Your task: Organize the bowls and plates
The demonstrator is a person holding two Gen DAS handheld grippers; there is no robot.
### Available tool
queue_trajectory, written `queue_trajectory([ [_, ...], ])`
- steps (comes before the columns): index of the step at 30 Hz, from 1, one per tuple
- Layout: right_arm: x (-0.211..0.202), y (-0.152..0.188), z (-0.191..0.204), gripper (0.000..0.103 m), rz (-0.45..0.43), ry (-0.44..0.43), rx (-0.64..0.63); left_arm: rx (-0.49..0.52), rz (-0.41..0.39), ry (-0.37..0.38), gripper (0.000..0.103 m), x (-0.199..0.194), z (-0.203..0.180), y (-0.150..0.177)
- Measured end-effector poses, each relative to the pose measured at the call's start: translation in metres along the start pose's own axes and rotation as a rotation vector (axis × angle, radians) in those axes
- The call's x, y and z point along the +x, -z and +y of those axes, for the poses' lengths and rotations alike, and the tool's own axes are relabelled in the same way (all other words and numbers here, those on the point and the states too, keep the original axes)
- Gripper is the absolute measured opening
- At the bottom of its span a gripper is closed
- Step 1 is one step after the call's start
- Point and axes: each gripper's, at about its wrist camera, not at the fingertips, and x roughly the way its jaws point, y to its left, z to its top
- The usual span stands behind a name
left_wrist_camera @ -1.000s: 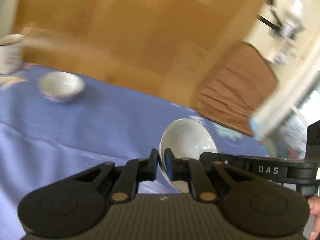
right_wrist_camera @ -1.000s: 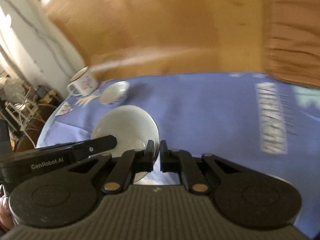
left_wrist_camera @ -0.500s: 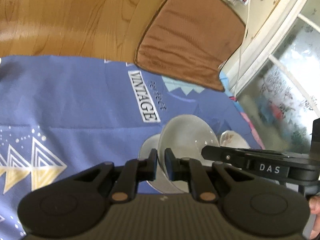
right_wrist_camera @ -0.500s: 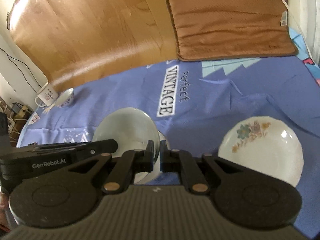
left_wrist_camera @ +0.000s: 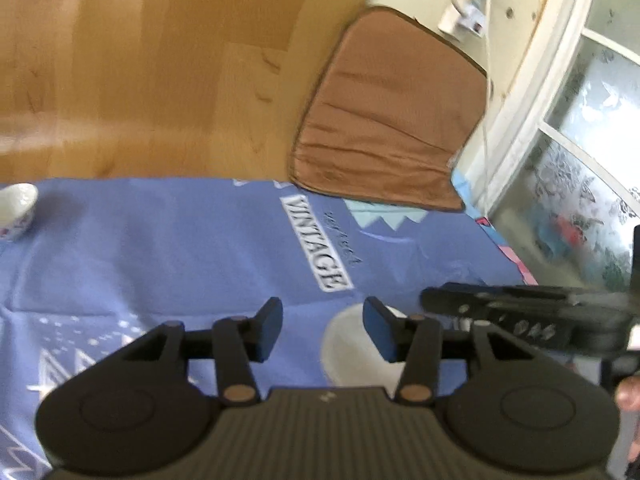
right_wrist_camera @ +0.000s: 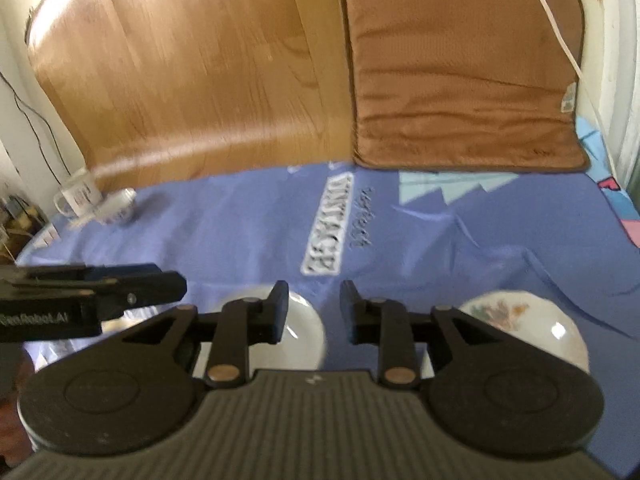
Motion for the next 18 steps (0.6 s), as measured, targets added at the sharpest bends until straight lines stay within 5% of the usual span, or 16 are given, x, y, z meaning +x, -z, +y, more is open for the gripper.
queue_trajectory([
  [8, 0.030, -0.018, 0.056, 0.032, 0.096, -0.187, 0.029, -0.148, -0.019, -0.127, 0.046, -0.020, 0.109, 0.023],
  [14, 0.089, -0.031, 0.126, 0.032, 0.207, -0.283, 0.047, -0.289, -0.180, -0.386, 0.045, -0.048, 0.211, 0.041],
  [18, 0.132, -0.046, 0.169, 0.033, 0.226, -0.303, 0.077, -0.371, -0.231, -0.432, 0.045, -0.053, 0.253, 0.051],
])
